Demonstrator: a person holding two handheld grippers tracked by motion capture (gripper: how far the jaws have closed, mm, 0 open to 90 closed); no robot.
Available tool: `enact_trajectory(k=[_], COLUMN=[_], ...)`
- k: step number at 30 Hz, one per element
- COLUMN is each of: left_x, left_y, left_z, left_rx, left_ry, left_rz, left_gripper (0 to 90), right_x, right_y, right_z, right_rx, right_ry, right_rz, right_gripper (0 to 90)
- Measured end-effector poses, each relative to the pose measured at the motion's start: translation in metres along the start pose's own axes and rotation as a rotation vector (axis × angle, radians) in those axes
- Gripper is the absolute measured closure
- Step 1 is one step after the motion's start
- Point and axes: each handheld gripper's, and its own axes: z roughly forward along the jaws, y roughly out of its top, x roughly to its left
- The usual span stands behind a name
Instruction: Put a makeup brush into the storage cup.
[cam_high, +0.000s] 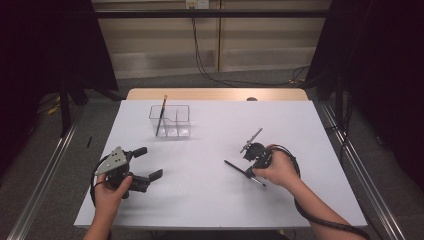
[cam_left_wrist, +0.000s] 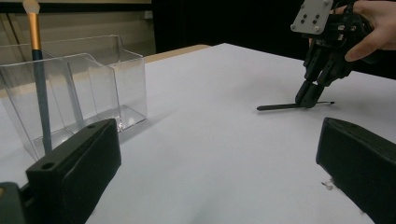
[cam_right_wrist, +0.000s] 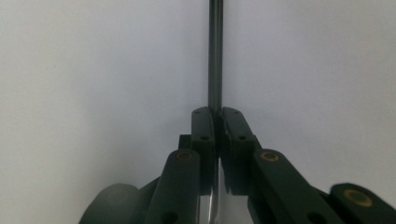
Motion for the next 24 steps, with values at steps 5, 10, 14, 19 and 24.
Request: enact_trajectory(k=[5,10,14,19,24], left_x=[-0.001,-0.001,-0.003,-0.005,-0.006], left_y=[0.000,0.001,0.002,0.003,0.003], left_z=[0.001,0.002,0.005,0.008,0.011], left_rx=[-0.007,0.002,0.007,0.012,0.020], left_ry=[-0.005,-0.012,-0.020,-0.032,-0.041], left_rz=[-0.007,-0.001,0.003,0.001,0.001], left_gripper=[0.0,0.0,0.0,0.0,0.0], right_x=[0.002,0.005,0.010,0.015,0.019], right_y=[0.003,0.005,0.008,0.013,0.016], right_z=[-0.002,-0.007,-0.010,-0.012,-0.011], right_rx=[-0.018,-0.032,-0.033,-0.041,-0.033], right_ry=[0.029,0.044,0.057,0.061,0.076], right_rz=[-0.012,-0.037,-0.068,-0.102,-0.133], right_gripper=[85.1,85.1,85.1,85.1,85.1])
